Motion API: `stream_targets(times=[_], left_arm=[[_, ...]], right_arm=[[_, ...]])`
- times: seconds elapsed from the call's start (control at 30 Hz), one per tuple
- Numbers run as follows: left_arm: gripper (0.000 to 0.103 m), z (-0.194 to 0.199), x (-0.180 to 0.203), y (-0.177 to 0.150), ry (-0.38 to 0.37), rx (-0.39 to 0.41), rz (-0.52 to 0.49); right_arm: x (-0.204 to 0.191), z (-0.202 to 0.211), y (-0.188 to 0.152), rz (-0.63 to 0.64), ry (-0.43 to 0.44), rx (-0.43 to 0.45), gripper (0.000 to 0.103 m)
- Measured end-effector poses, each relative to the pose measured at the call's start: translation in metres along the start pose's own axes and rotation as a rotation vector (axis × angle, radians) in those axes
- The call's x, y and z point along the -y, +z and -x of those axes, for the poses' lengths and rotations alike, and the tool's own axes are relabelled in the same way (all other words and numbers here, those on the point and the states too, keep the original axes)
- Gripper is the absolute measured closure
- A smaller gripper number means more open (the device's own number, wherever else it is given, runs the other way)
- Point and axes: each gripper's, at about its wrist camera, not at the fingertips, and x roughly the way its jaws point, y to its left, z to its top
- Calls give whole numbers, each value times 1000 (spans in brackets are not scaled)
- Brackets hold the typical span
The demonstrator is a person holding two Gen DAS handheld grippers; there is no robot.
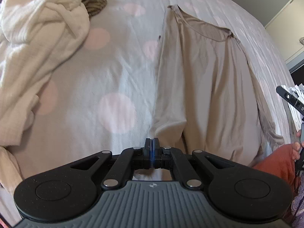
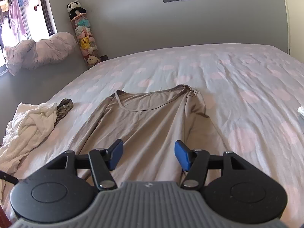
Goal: Fold clothes
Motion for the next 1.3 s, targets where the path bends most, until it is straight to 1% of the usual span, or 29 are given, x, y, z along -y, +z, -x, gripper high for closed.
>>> stream_targets(times=[0.13, 0.3, 0.47, 0.57, 0.7, 0.73, 0.8, 0.9, 0.97, 1.0, 1.03, 1.13, 1.2, 1.3], left_arm=[[103, 32, -20, 33, 69, 73, 18], [103, 67, -48, 74, 167, 172, 50], [103, 93, -81, 111, 264, 257, 84], [103, 95, -104, 130, 331, 272, 105], [103, 76, -134, 152, 418, 245, 113], [103, 70, -140, 156, 428, 235, 113], [103, 57, -147, 159, 430, 221, 121], [103, 41, -156, 157, 410, 223, 156], [101, 33, -158, 153, 404, 233, 177], [94, 31, -157, 149, 408, 244, 184], [84, 31, -154, 145, 422, 262, 185], [69, 36, -129, 127, 465, 373, 150], [63, 37, -108, 116, 424, 411, 125], [63, 30, -76, 102, 326, 394, 92]], right_arm=[[2, -3, 0, -5, -7, -3, 40], [9, -9, -2, -46, -14, -16, 40], [12, -19, -5, -65, -26, -46, 40], [14, -25, -6, -79, -32, -63, 40], [16, -33, -8, -96, -36, -90, 40], [17, -36, -8, -99, -37, -97, 40], [19, -41, -9, -106, -41, -111, 40], [23, -49, -10, -121, -51, -137, 40], [24, -54, -10, -127, -56, -152, 40], [24, -55, -10, -126, -57, -155, 40], [24, -56, -10, -125, -57, -157, 40], [25, -54, -9, -141, -52, -156, 40], [30, -52, -7, -170, -59, -157, 40], [43, -44, 2, -232, -61, -167, 40]])
